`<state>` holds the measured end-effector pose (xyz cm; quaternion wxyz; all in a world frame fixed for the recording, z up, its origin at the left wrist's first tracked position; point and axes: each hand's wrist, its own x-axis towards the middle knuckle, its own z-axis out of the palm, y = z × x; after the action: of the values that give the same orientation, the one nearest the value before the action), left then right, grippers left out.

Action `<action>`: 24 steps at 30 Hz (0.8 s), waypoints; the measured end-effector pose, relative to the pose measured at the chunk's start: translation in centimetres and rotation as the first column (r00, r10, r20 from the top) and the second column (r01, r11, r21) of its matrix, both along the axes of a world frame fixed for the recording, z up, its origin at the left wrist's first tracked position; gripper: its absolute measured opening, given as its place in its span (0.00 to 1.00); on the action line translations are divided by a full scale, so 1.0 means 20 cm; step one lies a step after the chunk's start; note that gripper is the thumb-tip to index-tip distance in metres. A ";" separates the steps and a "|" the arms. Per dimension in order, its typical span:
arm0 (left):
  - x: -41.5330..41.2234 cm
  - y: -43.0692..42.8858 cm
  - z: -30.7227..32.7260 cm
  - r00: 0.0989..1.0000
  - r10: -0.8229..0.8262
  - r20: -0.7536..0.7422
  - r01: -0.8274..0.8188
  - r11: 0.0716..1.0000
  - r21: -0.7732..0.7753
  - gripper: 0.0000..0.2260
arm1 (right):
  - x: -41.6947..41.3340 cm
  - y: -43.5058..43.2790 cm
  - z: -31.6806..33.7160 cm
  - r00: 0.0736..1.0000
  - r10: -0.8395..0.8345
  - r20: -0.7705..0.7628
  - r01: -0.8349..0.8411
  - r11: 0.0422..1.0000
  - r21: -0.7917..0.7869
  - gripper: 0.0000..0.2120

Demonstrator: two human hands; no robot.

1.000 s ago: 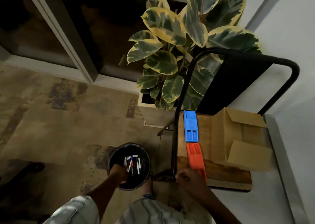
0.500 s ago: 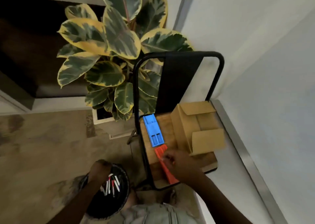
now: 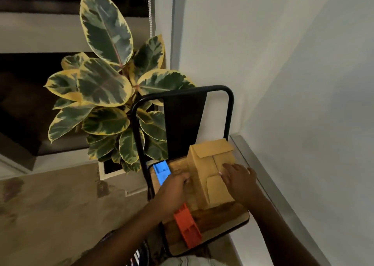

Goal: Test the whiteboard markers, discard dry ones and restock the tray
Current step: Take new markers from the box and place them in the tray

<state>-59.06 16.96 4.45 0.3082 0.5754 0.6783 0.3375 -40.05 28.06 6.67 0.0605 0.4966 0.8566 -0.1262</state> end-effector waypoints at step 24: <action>0.49 0.63 -0.07 0.812 0.264 -0.521 -0.501 0.774 -0.388 0.55 | 0.32 0.00 -0.24 0.943 -0.121 -0.310 0.027 0.956 -0.291 0.15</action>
<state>-49.29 29.46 3.07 0.2105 0.3791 0.8987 0.0649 -33.63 28.02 1.91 -0.0161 0.4875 0.8084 -0.3294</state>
